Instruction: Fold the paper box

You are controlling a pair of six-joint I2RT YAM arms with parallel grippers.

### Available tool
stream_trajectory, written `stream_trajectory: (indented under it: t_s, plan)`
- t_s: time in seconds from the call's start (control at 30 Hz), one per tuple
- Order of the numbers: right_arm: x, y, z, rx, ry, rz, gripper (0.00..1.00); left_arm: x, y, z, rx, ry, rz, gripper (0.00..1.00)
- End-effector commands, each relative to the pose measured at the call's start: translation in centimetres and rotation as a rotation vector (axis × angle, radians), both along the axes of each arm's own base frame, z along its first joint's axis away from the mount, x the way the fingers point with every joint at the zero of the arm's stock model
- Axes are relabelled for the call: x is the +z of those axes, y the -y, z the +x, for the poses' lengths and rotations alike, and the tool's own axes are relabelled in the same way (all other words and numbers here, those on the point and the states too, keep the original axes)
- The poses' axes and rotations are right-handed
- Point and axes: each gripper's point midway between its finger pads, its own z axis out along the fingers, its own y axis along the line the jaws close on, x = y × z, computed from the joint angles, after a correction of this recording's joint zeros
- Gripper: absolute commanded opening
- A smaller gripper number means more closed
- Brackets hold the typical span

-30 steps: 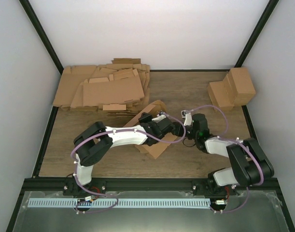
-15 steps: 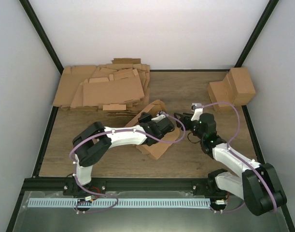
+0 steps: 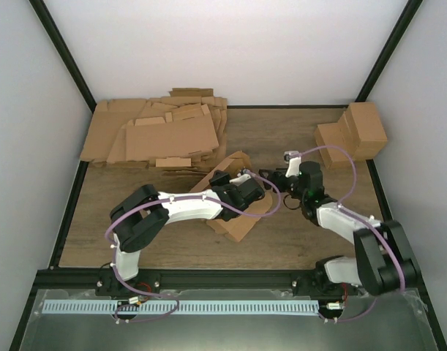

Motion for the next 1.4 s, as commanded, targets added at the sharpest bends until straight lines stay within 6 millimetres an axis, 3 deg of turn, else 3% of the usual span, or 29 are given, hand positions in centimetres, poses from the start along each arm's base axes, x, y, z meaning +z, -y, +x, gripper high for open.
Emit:
stream_trajectory:
  t_s: [0.0,0.4,0.83,1.07,1.37]
  plan:
    - [-0.3,-1.5,1.7,0.097,0.02,-0.008,0.78,1.3,0.1,-0.1,0.003,0.02,-0.026,0.09]
    - [-1.5,-4.5,5.6,0.265,0.087,-0.074,0.55,2.3,0.1,-0.4,-0.005,0.028,-0.049,0.09]
    - [-4.0,-7.2,7.7,0.289,0.069,-0.132,0.38,2.1,0.4,-0.5,-0.015,0.027,-0.037,0.09]
    - [-4.0,-7.5,7.2,0.266,0.088,-0.137,0.27,2.1,0.4,-0.5,-0.016,0.029,-0.035,0.09]
    - [-2.7,-7.3,5.8,0.244,0.13,-0.144,0.01,2.1,0.4,-0.6,-0.016,0.031,-0.042,0.08]
